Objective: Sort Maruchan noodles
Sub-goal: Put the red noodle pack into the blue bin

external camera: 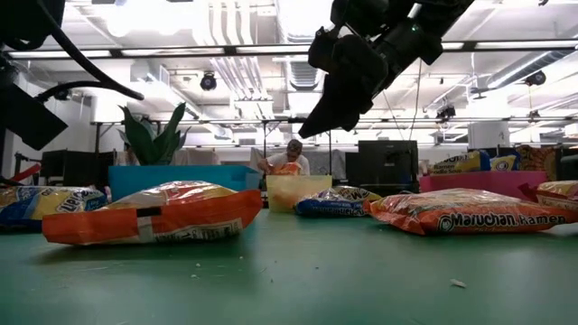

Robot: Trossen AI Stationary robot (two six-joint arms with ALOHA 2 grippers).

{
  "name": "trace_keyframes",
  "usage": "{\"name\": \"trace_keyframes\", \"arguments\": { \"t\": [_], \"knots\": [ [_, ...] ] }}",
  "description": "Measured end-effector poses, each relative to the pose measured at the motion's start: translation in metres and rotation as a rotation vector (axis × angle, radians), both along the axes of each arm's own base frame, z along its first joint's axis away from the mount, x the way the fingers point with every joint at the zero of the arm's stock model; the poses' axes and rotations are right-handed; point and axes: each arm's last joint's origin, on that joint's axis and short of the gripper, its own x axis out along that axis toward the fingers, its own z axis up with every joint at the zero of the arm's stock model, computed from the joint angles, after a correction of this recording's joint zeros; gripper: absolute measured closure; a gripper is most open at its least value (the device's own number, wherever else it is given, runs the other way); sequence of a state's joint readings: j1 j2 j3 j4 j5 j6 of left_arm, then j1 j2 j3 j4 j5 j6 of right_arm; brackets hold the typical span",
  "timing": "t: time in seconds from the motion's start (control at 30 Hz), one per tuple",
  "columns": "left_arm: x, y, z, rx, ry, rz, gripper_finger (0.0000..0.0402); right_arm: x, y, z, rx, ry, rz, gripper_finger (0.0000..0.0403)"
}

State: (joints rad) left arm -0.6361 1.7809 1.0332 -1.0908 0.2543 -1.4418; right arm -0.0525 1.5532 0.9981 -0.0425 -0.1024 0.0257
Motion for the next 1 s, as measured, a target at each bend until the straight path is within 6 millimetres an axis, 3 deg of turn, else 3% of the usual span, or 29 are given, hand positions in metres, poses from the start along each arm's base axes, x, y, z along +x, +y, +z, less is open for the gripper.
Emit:
{"name": "trace_keyframes", "arguments": {
  "t": [0.23, 0.47, 0.6, 0.8, 1.0],
  "knots": [
    [0.006, -0.004, 0.009, -0.081, -0.061, -0.150, 0.0326, 0.001, 0.000, 0.001, -0.001, -0.011, 0.000, 0.0394],
    [0.017, -0.009, 0.032, -0.125, -0.208, -0.449, 0.0392, 0.005, 0.000, 0.000, -0.002, -0.047, 0.001, 0.0394],
    [0.027, -0.012, 0.047, -0.041, -0.324, -0.606, 0.0396, 0.013, 0.000, -0.009, 0.000, -0.069, 0.006, 0.0394],
    [0.041, -0.016, 0.069, 0.055, -0.440, -0.704, 0.0399, 0.029, 0.002, -0.024, -0.008, -0.157, 0.089, 0.0394],
    [0.048, -0.018, 0.089, 0.112, -0.529, -0.768, 0.0399, 0.036, 0.005, -0.022, 0.024, -0.211, 0.186, 0.0391]
  ]
}}
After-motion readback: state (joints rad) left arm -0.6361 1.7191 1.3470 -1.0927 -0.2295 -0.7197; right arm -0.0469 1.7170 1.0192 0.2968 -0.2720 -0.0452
